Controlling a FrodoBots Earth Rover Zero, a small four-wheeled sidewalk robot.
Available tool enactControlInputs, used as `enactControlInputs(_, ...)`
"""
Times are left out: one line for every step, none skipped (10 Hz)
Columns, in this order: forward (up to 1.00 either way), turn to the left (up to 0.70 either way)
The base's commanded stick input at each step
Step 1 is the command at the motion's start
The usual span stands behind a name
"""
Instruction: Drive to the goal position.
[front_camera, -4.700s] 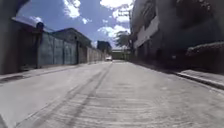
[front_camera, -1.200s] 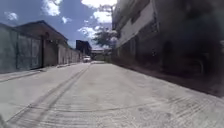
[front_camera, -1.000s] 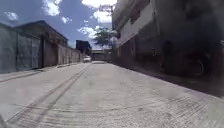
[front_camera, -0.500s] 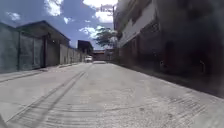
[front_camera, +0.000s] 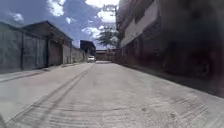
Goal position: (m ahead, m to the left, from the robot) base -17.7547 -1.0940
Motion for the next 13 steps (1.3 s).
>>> enactControlInputs(0.00,1.00)
enactControlInputs(0.00,1.00)
enactControlInputs(0.00,1.00)
enactControlInputs(0.00,1.00)
enactControlInputs(0.00,1.00)
enactControlInputs(0.00,1.00)
enactControlInputs(0.00,1.00)
enactControlInputs(0.00,1.00)
enactControlInputs(0.00,1.00)
enactControlInputs(0.00,1.00)
enactControlInputs(0.00,1.00)
enactControlInputs(0.00,1.00)
enactControlInputs(0.00,1.00)
